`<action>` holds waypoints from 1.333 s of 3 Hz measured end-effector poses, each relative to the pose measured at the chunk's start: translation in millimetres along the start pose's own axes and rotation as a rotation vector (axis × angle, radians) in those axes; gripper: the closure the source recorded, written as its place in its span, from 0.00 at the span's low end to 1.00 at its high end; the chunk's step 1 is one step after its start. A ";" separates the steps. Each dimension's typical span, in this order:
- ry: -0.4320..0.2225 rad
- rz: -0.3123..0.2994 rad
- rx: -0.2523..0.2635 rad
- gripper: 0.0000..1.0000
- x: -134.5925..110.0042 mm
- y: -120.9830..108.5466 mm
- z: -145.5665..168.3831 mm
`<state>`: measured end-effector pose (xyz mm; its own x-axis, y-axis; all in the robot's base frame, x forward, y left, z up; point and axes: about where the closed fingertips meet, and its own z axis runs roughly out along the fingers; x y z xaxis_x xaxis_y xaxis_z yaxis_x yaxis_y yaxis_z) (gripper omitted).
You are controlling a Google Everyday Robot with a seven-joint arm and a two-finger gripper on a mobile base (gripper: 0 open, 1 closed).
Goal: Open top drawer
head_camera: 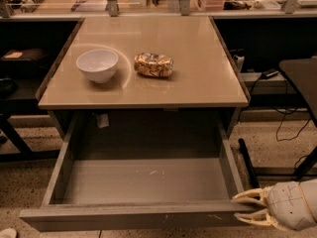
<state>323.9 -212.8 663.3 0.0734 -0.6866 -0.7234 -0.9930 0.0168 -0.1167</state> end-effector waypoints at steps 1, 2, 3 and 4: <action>0.000 0.000 0.000 0.58 0.0 0.0 0.0; 0.000 0.000 0.000 0.34 0.0 0.0 0.0; 0.000 0.000 0.000 0.13 0.0 0.0 0.0; 0.000 0.000 0.000 0.00 0.0 0.0 0.1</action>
Offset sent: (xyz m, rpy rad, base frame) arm 0.0000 0.0000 0.0000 0.0000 0.0000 0.0000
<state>323.8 -212.8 663.3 0.0735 -0.6865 -0.7234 -0.9930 0.0167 -0.1167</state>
